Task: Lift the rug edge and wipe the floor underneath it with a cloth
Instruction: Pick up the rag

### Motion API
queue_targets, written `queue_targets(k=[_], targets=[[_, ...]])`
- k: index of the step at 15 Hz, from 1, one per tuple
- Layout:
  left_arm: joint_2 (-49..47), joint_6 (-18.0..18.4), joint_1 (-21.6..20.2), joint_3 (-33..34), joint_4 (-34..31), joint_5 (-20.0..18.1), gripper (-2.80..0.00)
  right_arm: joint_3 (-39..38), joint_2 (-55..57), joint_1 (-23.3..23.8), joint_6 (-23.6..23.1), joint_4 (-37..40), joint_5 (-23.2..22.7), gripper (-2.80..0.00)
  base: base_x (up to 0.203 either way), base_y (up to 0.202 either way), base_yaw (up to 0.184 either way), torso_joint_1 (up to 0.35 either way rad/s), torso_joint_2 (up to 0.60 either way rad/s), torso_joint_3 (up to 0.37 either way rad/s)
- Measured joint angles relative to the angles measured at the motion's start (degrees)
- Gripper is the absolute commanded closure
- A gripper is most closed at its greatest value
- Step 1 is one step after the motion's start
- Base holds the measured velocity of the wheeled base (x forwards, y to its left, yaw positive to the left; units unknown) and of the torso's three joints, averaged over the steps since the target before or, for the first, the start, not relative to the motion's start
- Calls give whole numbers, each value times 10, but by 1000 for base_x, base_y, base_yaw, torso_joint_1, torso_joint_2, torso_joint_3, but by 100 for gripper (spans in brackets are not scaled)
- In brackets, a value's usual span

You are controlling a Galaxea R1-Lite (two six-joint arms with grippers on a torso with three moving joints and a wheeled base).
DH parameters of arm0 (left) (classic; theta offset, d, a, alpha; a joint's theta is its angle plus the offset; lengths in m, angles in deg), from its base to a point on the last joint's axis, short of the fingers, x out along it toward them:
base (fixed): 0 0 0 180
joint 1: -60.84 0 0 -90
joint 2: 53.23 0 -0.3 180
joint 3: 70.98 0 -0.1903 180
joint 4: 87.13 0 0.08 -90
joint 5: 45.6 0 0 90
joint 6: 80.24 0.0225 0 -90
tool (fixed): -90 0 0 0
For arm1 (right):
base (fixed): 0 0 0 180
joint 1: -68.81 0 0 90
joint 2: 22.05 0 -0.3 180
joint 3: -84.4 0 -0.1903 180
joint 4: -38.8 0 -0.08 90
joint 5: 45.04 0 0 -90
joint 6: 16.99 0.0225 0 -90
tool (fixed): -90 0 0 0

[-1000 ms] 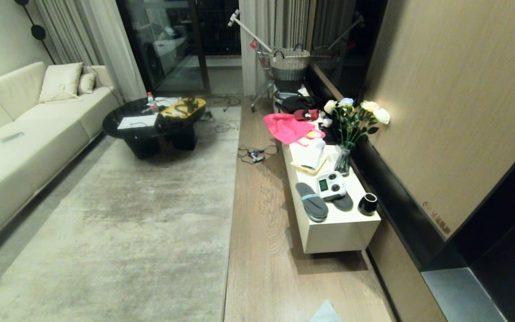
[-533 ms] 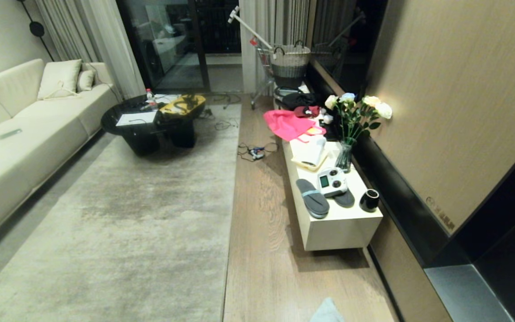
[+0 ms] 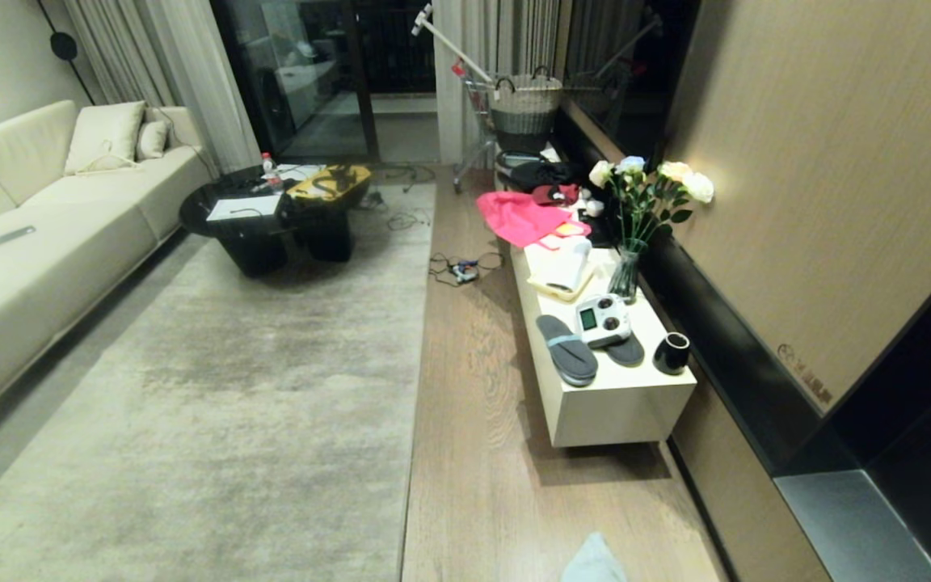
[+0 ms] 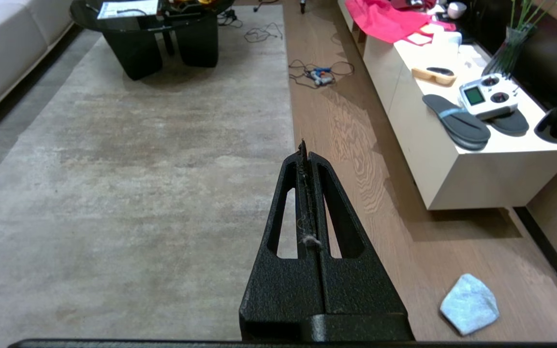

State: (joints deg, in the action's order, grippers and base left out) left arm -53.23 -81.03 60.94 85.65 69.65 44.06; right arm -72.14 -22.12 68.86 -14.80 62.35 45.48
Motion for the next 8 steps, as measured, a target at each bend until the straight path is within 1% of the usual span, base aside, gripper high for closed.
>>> queue_targets(k=[6, 8], targets=[[0, 0, 0, 0, 0, 0, 0, 0, 0, 0, 0, 0, 0, 0, 0, 0, 0, -137, 360, 219], [0, 0, 0, 0, 0, 0, 0, 0, 0, 0, 0, 0, 0, 0, 0, 0, 0, -186, 490, 307]])
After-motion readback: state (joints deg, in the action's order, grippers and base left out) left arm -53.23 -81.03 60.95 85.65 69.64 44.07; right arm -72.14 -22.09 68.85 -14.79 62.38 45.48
